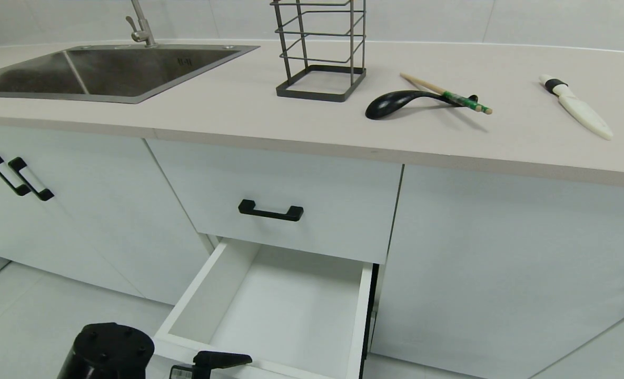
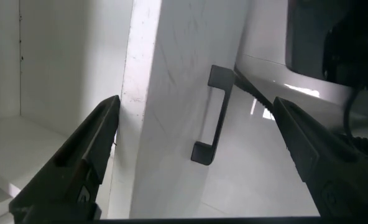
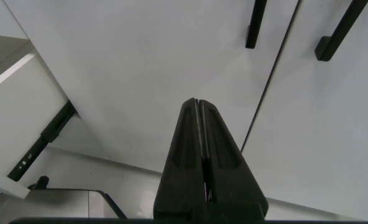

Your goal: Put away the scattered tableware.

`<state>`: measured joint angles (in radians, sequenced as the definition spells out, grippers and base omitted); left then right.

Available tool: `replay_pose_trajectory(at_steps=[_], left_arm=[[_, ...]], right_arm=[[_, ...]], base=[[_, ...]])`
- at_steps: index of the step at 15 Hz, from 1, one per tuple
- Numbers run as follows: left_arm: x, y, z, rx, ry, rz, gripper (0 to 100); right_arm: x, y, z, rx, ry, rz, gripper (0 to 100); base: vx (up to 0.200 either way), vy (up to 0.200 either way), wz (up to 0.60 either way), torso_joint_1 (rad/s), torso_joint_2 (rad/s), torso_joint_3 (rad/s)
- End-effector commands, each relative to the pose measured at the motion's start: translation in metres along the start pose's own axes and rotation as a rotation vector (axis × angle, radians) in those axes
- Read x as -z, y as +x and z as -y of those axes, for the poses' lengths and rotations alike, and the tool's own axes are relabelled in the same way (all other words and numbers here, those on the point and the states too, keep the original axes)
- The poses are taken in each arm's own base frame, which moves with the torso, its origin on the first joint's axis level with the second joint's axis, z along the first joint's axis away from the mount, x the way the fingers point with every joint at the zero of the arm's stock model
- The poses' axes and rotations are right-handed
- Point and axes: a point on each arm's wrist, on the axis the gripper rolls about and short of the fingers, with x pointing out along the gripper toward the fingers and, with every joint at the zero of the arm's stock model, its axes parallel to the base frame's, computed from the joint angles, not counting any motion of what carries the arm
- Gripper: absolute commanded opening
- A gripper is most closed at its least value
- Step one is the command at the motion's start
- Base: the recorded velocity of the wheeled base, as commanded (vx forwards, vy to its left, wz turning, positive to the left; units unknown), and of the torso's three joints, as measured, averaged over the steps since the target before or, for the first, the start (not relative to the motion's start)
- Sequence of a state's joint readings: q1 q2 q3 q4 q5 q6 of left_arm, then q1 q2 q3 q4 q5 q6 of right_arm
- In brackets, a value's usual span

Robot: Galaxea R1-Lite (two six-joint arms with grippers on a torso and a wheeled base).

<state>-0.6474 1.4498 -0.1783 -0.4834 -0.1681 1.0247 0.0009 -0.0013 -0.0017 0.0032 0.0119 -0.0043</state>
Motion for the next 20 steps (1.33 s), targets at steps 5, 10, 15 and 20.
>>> replay_pose_trajectory(at_steps=[5, 10, 15, 20], left_arm=[[-0.033, -0.051, -0.028, -0.215, -0.298, 0.302, 100], [-0.061, -0.112, -0.104, -0.392, -1.038, 0.665, 100], [-0.022, -0.098, -0.052, -0.406, -1.217, 0.726, 100], [0.02, -0.123, 0.007, -0.873, -0.873, 0.545, 100]], right_arm=[[0.0, 0.0, 0.0, -0.001, 0.0, -0.001, 0], [0.0, 0.0, 0.0, -0.001, 0.0, -0.001, 0], [0.0, 0.0, 0.0, -0.001, 0.0, -0.001, 0], [0.0, 0.0, 0.0, -0.001, 0.0, -0.001, 0]], base=[[0.0, 0.0, 0.0, 0.0, 0.0, 0.0], [0.0, 0.0, 0.0, 0.0, 0.0, 0.0], [0.0, 0.0, 0.0, 0.0, 0.0, 0.0], [0.0, 0.0, 0.0, 0.0, 0.0, 0.0]])
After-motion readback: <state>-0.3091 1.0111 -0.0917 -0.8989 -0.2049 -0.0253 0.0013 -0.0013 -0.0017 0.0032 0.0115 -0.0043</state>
